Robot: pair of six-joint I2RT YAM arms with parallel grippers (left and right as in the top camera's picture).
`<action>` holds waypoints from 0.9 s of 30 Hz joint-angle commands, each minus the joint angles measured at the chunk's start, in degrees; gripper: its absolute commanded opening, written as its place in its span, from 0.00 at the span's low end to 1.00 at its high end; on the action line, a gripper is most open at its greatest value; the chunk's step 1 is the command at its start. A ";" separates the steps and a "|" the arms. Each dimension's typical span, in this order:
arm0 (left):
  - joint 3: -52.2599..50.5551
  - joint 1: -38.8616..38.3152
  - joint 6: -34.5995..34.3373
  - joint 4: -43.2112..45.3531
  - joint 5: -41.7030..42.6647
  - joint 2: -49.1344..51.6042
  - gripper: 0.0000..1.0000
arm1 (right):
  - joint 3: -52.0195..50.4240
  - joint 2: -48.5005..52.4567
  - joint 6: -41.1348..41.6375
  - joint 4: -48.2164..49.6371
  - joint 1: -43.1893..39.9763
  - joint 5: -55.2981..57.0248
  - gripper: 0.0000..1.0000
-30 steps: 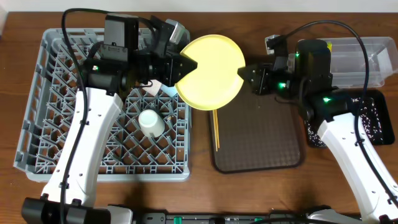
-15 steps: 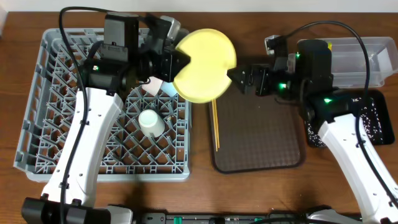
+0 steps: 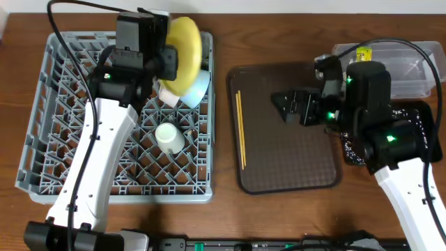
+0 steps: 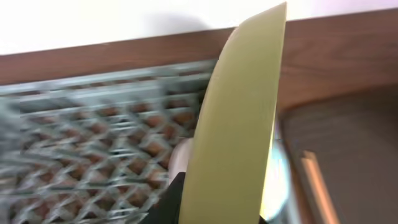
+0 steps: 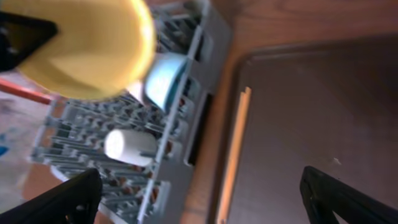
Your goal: Sort waste into correct bins and load items into the dishwasher
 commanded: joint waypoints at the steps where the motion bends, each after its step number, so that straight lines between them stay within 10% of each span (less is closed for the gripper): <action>1: 1.62 -1.31 1.77 0.63 -13.77 -1.42 0.06 | 1.11 -0.79 -2.03 -2.38 0.55 4.85 0.99; 9: 1.70 -8.92 11.61 2.60 -33.40 -1.42 0.06 | 1.11 -0.83 -4.26 -7.19 0.55 6.10 0.99; 27: 0.02 -5.75 10.08 3.74 -36.81 11.50 0.06 | 1.11 -7.91 -6.16 -14.49 0.63 8.24 0.99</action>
